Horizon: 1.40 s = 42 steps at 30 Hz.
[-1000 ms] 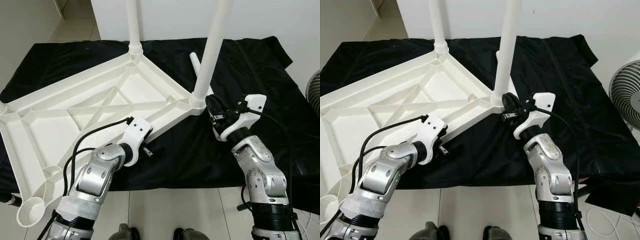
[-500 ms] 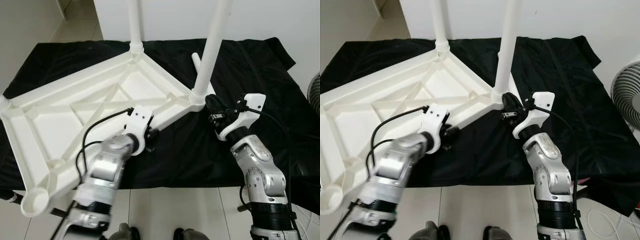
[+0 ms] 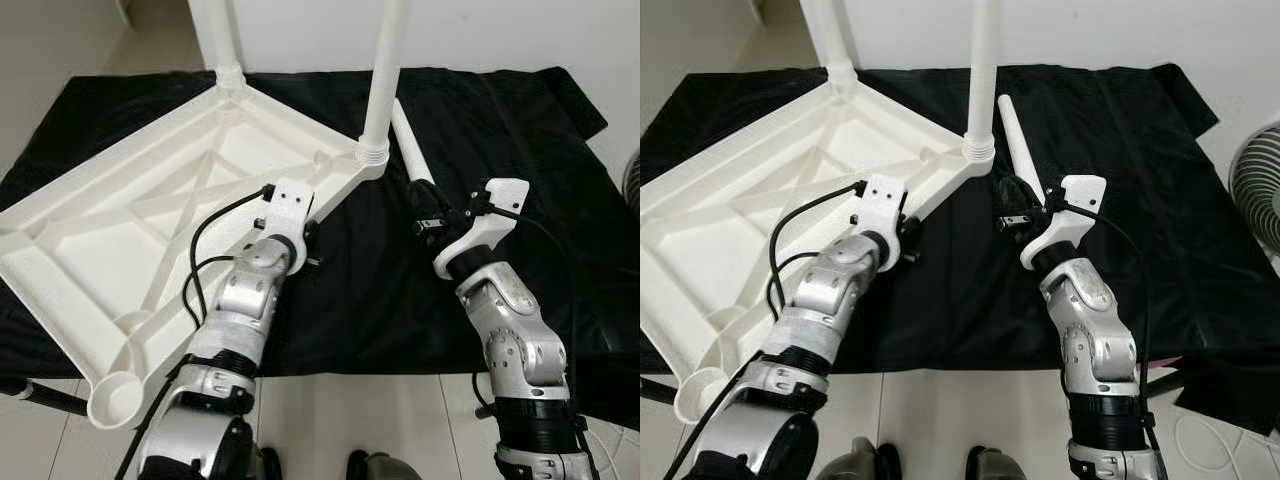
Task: Building children table
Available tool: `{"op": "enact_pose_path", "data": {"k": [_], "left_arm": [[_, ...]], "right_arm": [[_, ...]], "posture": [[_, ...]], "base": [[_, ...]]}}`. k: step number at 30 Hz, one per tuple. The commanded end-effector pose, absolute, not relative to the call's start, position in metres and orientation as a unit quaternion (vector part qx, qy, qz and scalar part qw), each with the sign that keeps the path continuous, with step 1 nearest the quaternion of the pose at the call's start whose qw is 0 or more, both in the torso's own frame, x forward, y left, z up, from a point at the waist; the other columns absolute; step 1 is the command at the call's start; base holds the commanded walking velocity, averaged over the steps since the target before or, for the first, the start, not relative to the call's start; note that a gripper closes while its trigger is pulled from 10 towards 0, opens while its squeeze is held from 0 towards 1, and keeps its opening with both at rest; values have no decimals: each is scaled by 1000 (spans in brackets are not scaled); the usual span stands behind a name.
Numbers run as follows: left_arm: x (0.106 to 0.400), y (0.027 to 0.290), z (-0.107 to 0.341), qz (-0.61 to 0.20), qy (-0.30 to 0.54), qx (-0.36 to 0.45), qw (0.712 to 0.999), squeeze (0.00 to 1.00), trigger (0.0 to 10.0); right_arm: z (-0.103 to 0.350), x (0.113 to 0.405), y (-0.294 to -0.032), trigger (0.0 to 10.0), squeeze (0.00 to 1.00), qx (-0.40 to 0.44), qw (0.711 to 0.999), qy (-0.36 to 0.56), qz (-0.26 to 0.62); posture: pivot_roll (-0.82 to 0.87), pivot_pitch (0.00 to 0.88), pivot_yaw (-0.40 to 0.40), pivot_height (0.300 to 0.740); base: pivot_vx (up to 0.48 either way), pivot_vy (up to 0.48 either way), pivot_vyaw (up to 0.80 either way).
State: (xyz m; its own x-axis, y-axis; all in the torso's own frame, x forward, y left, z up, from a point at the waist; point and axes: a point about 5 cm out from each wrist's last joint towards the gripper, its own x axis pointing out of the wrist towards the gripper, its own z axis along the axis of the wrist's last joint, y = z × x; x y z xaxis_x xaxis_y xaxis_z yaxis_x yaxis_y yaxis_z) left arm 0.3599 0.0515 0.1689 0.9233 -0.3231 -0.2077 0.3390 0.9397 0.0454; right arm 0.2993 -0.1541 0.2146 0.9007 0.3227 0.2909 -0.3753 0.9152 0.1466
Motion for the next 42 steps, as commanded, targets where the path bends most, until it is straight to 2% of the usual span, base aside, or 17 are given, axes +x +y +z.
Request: {"op": "enact_pose_path", "data": {"k": [1, 6, 7, 8, 9, 14, 15, 16, 17, 18, 20, 22, 23, 25, 32, 34, 42], "left_arm": [[364, 45, 186, -130, 45, 30, 990, 0, 10000], [362, 37, 193, -160, 24, 25, 986, 0, 10000], [360, 32, 196, -182, 15, 19, 983, 792, 10000], [360, 32, 196, -182, 15, 19, 983, 792, 10000], [356, 27, 198, -209, 6, 12, 978, 1000, 10000], [349, 22, 207, -243, -27, 14, 970, 1000, 10000], [346, 23, 213, -254, -49, 18, 966, 969, 10000], [343, 26, 218, -260, -66, 28, 963, 388, 10000], [343, 26, 218, -260, -66, 28, 963, 388, 10000], [340, 33, 221, -268, -69, 43, 960, 0, 10000], [338, 38, 222, -272, -69, 59, 958, 0, 10000], [335, 55, 216, -258, -59, 127, 956, 0, 10000], [335, 55, 216, -258, -59, 127, 956, 0, 10000], [334, 76, 210, -219, -49, 172, 959, 0, 10000], [331, 108, 200, -163, -24, 202, 965, 0, 10000], [331, 108, 200, -163, -24, 202, 965, 0, 10000], [315, 136, 182, -170, 12, 166, 971, 0, 10000]], "right_arm": [[216, 298, -152, 10000, 0, 98, 970, -134, 180], [216, 298, -153, 10000, 0, 98, 970, -134, 178], [216, 298, -153, 10000, 0, 98, 970, -134, 177], [216, 298, -153, 10000, 0, 98, 970, -134, 177], [216, 298, -152, 10000, 0, 99, 970, -134, 177], [215, 298, -151, 10000, 0, 100, 970, -134, 177], [214, 298, -150, 10000, 0, 101, 970, -133, 176], [213, 297, -150, 10000, 0, 102, 970, -133, 174], [213, 297, -150, 10000, 0, 102, 970, -133, 174], [212, 297, -150, 10000, 0, 102, 971, -131, 173], [212, 297, -149, 10000, 0, 103, 971, -130, 172], [211, 297, -149, 10000, 0, 104, 971, -129, 171], [211, 297, -149, 10000, 0, 104, 971, -129, 171], [210, 298, -148, 10000, 0, 106, 971, -129, 171], [209, 299, -144, 10000, 0, 110, 970, -128, 175], [209, 299, -144, 10000, 0, 110, 970, -128, 175], [208, 300, -144, 10000, 0, 111, 970, -126, 175]], "posture": [[-140, 126, 54, 740], [-141, 129, 58, 740], [-136, 131, 62, 740], [-136, 131, 62, 740], [-136, 131, 62, 740], [-130, 133, 65, 740], [-131, 133, 67, 740], [-127, 135, 68, 740], [-127, 135, 68, 740], [-127, 135, 69, 740], [-121, 136, 70, 740], [-121, 136, 70, 740], [-121, 136, 70, 740], [-112, 136, 71, 740], [-95, 134, 66, 740], [-95, 134, 66, 740], [-93, 134, 66, 740]], "base": [[0, 0, 0], [0, 0, 0], [0, 0, 0], [0, 0, 0], [0, 0, 0], [0, 0, 0], [0, 0, 0], [0, 0, 0], [0, 0, 0], [0, 0, 0], [0, 0, 0], [0, 0, 0], [0, 0, 0], [0, 0, 0], [0, 0, 0], [0, 0, 0], [0, 0, 0]]}}
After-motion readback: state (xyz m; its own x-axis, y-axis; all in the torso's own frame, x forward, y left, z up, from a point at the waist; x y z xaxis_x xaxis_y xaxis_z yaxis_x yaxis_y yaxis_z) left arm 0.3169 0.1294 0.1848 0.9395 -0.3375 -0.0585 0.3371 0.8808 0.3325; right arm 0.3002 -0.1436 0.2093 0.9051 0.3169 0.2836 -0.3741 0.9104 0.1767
